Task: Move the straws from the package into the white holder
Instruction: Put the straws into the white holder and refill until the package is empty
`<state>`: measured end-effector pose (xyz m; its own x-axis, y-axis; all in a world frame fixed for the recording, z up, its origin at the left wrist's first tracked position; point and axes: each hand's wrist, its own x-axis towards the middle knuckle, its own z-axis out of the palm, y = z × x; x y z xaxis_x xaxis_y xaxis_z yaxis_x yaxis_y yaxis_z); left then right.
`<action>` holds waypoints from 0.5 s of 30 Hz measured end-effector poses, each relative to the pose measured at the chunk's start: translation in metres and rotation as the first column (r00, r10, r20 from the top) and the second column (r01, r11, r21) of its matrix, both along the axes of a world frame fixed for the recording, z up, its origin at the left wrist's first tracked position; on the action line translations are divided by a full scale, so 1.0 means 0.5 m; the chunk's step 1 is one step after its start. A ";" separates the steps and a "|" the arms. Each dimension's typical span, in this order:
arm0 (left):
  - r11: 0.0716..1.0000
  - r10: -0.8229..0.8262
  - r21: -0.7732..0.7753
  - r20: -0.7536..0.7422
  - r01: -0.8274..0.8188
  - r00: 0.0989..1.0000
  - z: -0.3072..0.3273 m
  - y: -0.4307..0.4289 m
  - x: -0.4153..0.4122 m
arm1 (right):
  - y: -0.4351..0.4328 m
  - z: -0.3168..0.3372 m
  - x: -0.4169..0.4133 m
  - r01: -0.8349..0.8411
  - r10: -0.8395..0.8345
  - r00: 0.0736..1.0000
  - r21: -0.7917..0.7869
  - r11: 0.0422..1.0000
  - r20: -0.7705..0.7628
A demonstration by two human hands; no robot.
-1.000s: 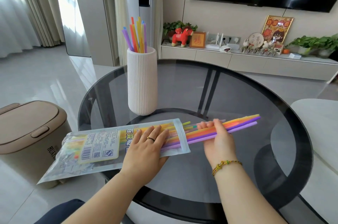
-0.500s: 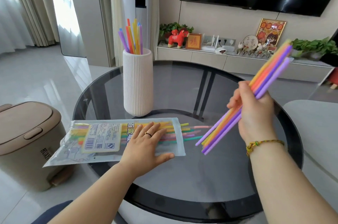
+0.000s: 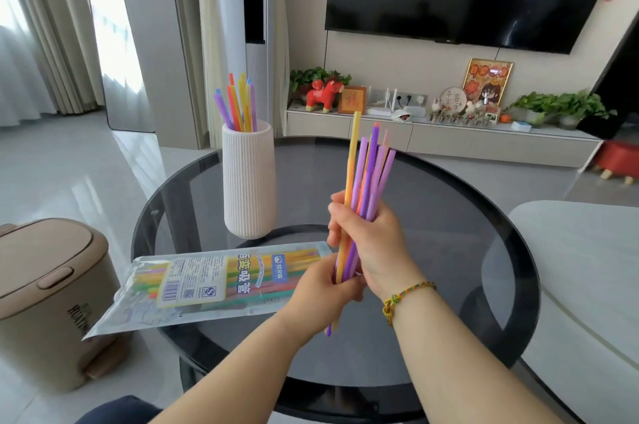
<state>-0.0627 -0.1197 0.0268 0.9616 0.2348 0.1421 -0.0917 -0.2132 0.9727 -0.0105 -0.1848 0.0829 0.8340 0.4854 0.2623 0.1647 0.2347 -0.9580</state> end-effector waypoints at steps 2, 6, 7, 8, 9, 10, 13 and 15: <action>1.000 -0.020 0.005 -0.008 0.020 1.000 0.000 -0.001 0.001 | -0.007 -0.001 0.003 -0.042 0.042 0.999 -0.028 0.999 0.006; 0.999 -0.019 0.034 -0.060 0.021 0.998 -0.021 0.005 0.003 | -0.015 -0.011 0.012 -0.070 0.071 0.997 -0.071 0.995 0.012; 0.999 -0.029 0.032 -0.071 0.031 0.997 -0.025 0.005 0.001 | -0.015 -0.015 0.013 -0.064 0.065 0.998 -0.074 0.995 0.009; 0.999 -0.043 0.026 -0.081 0.045 0.996 -0.028 0.004 0.000 | -0.015 -0.018 0.014 -0.055 0.055 0.998 -0.071 0.996 0.000; 0.998 -0.048 0.023 -0.093 0.051 0.995 -0.029 0.002 -0.002 | -0.014 -0.021 0.015 -0.045 0.044 0.999 -0.060 0.997 -0.014; 0.999 -0.045 0.022 -0.101 0.048 0.994 -0.028 0.002 -0.004 | -0.013 -0.021 0.016 -0.034 0.033 0.999 -0.040 0.999 -0.031; 0.999 -0.040 0.033 -0.087 0.043 0.995 -0.011 0.006 -0.010 | -0.008 -0.007 0.019 0.004 -0.001 0.998 0.042 0.999 -0.062; 0.997 -0.057 0.043 -0.064 0.060 0.996 0.000 0.014 -0.015 | -0.004 0.011 0.024 0.035 -0.023 0.995 0.122 0.992 -0.096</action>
<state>-0.0701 -0.1127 0.0266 0.9809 0.1723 0.0899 -0.0442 -0.2524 0.9666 0.0017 -0.1866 0.0882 0.8710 0.4296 0.2383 0.0835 0.3485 -0.9336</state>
